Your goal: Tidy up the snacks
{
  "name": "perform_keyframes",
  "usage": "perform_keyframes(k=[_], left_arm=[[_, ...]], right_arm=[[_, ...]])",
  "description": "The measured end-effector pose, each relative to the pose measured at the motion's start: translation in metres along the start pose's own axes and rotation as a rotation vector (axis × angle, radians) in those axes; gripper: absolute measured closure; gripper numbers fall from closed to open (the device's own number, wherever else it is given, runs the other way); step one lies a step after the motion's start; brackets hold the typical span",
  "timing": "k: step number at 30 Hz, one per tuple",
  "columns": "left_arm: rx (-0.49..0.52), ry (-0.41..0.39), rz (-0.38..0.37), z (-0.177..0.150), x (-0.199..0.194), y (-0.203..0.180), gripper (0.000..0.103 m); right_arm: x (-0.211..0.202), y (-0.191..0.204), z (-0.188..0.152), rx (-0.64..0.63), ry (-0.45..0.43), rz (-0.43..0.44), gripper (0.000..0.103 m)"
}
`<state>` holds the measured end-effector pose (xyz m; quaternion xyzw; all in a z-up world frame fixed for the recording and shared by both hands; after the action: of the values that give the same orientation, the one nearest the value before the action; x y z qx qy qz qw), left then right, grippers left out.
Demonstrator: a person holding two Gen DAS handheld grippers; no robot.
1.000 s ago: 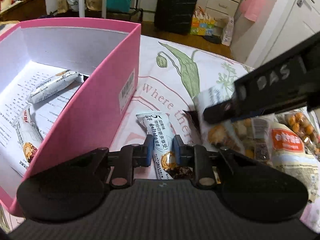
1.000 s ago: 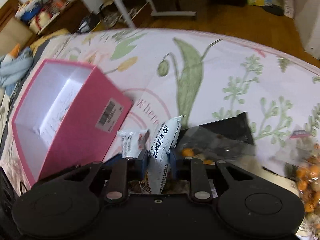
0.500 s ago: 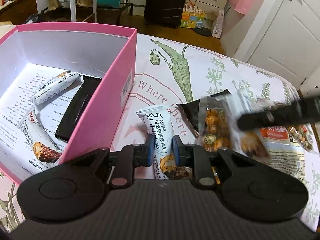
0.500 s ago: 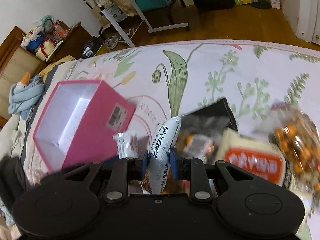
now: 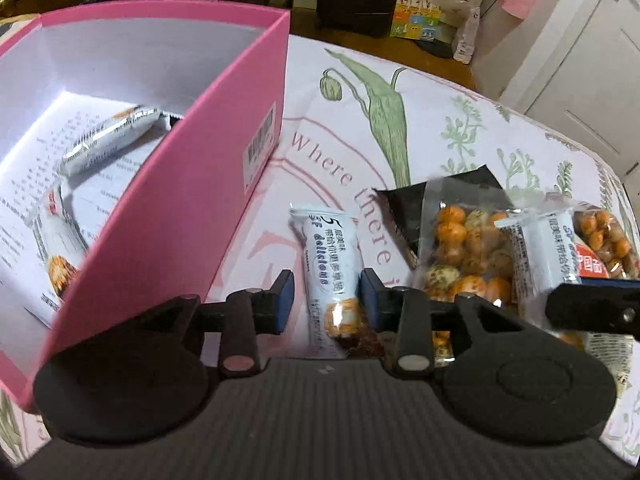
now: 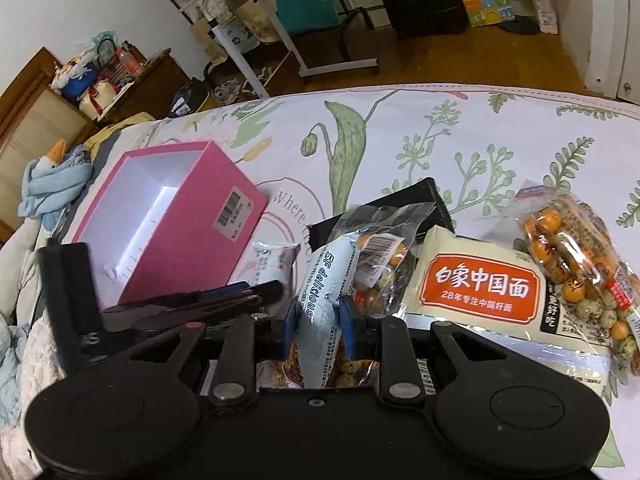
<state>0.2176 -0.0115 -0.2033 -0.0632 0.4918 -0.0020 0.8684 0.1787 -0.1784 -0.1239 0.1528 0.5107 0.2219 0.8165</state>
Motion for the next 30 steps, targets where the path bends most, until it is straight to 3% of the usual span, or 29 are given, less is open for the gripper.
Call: perform_keyframes(k=[1, 2, 7, 12, 16, 25, 30], left_arm=[[0.009, 0.000, 0.002, -0.001, 0.000, -0.001, 0.077], [0.026, -0.007, 0.002, -0.001, -0.002, -0.002, 0.079], [0.086, -0.014, -0.007, -0.003, -0.020, -0.002, 0.080], [0.149, 0.006, -0.033, -0.013, -0.046, 0.004, 0.080], [0.203, 0.010, -0.069, -0.021, -0.072, 0.007, 0.080], [0.305, 0.076, -0.145, -0.043, -0.127, 0.023, 0.080], [0.319, 0.090, -0.171, -0.050, -0.157, 0.045, 0.080]], right_arm=[[0.001, 0.001, -0.001, -0.002, 0.004, 0.001, 0.075], [0.001, 0.002, -0.003, 0.000, 0.008, 0.004, 0.075], [0.001, 0.008, -0.015, 0.003, -0.005, 0.018, 0.075], [-0.010, 0.007, -0.039, 0.109, -0.126, 0.108, 0.075], [-0.015, 0.011, -0.058, 0.167, -0.159, 0.144, 0.075], [-0.016, 0.052, -0.076, 0.109, 0.039, 0.072, 0.075], [-0.022, 0.087, -0.085, 0.037, 0.105, 0.065, 0.075]])
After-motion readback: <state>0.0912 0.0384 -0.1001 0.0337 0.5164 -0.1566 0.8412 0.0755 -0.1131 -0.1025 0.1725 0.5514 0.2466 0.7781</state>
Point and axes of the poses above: each gripper's, at about its wrist camera, not at the fingertips, and x roughly the way its jaws point, y to its left, z to its top, the point moved 4 cm from there along x, roughly the way its jaws point, and after that the axes turned 5 degrees about z, right-handed, at the moved point
